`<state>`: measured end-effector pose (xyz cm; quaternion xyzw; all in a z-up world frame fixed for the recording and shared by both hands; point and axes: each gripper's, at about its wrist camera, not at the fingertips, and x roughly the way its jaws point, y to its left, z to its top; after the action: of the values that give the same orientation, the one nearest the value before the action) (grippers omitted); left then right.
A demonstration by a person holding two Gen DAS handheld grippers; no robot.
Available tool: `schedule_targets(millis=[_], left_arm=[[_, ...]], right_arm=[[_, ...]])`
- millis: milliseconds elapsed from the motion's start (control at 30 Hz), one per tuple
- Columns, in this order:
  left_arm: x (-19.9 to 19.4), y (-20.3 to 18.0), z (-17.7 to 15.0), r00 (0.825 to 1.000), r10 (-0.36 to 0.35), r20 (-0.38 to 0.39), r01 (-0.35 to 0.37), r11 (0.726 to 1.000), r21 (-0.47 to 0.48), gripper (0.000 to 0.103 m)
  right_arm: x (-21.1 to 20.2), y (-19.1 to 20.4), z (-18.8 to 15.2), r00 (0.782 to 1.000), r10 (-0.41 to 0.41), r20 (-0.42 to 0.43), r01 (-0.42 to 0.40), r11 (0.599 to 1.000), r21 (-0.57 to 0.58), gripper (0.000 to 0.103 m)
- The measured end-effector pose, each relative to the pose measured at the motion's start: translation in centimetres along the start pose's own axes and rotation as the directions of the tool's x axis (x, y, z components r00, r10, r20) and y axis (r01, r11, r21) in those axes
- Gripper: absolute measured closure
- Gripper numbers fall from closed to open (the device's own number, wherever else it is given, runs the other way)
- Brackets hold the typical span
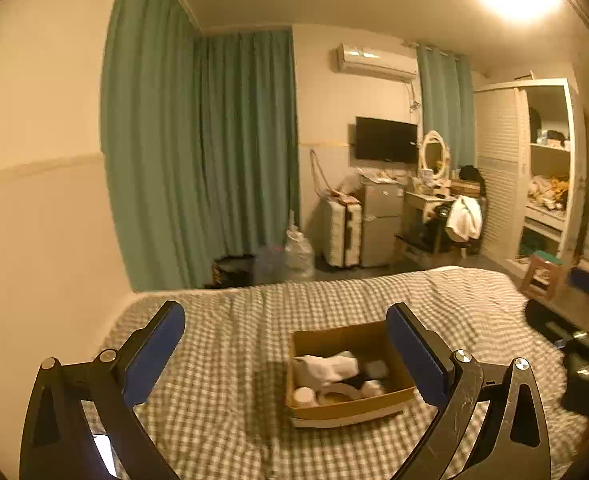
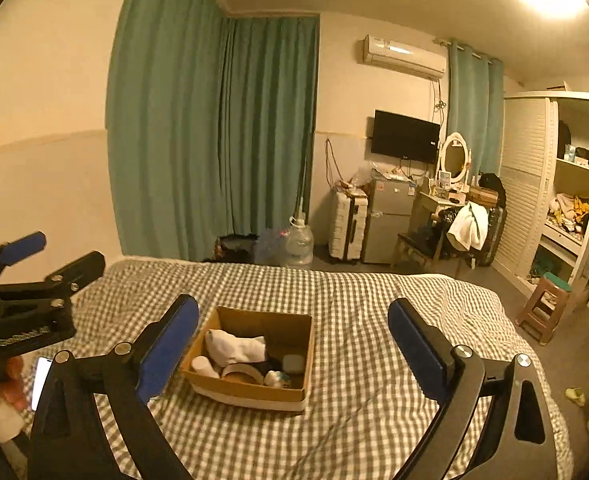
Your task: Organize objects
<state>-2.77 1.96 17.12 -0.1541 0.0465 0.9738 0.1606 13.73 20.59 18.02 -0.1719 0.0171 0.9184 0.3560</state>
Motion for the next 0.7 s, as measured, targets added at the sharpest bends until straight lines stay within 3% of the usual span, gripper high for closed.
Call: schedule_targets(millis=[200,367,533,700], left_arm=[[-1.1,-0.3,-3.2,1.000,0.016,0.021,-0.016,1.000,0.007,0.000],[-0.5,0.2,-6.1,0.999,0.024,0.021,-0.023,0.999,-0.037,0.000],[-0.3,0.8,-9.6,0.997,0.074,0.003,-0.074,0.995,-0.071,0.000],[-0.1,1.1,-12.5,0.996,0.084,-0.004,-0.084,0.993,-0.080,0.000]], right_arm=[[-1.2,0.6,-3.3,0.998,-0.035,0.045,0.035,0.999,-0.010,0.004],[-0.9,-0.3,-6.9,0.999,0.002,0.053,-0.005,0.998,0.063,0.004],[-0.3,-0.5,-9.4,0.994,-0.065,0.093,0.060,0.997,0.056,0.004],[1.1,0.4,-12.0,0.997,-0.047,0.063,0.045,0.999,0.031,0.004]])
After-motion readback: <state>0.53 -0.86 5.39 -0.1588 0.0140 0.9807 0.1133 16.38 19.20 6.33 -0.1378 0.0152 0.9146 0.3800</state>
